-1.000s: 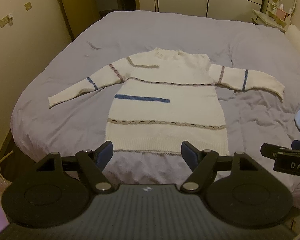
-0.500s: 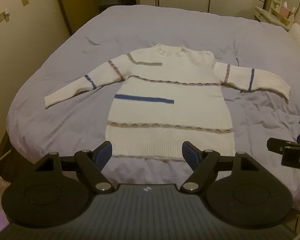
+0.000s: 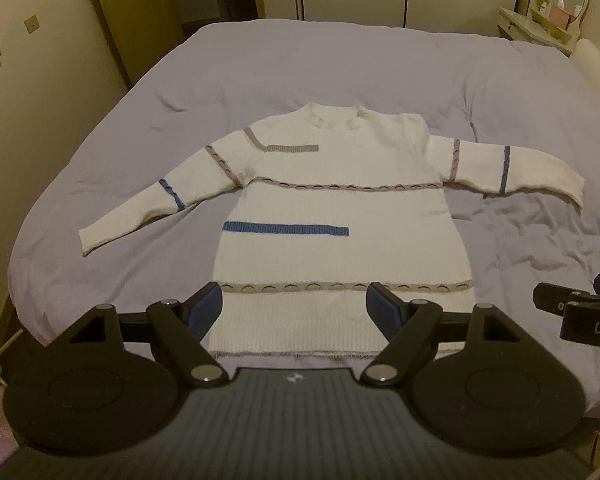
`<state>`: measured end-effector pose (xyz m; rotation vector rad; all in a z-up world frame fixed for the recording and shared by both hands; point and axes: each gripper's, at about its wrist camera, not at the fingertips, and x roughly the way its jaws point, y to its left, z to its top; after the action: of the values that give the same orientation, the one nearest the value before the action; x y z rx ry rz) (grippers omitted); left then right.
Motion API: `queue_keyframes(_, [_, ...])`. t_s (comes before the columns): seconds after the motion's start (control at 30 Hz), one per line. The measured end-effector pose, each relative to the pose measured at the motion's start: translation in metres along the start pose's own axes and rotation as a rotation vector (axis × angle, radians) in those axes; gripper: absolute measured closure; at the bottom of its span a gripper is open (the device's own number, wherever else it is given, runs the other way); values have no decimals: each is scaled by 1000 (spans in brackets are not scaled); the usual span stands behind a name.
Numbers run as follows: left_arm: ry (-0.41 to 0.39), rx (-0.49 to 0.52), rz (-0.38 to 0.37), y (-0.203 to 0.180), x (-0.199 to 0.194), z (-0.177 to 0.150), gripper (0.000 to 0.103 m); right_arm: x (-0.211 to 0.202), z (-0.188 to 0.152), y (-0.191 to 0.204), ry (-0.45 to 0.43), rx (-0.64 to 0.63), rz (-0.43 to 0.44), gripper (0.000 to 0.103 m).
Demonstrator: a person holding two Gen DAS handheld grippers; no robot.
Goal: Fold clothes
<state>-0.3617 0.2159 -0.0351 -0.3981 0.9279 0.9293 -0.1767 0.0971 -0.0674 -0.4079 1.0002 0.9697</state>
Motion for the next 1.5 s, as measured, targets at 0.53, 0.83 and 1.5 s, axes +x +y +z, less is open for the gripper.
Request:
queue_keyframes(0.53, [20, -39, 11, -14, -27, -47, 25, -19, -37, -15, 22, -41, -1, 12])
queue_keyframes(0.83, [28, -41, 28, -15, -41, -61, 23, -31, -53, -19, 33, -43, 8, 5])
queue_keyframes(1.5, [106, -9, -44, 29, 65, 7, 22, 43, -8, 1, 108, 5, -47, 3])
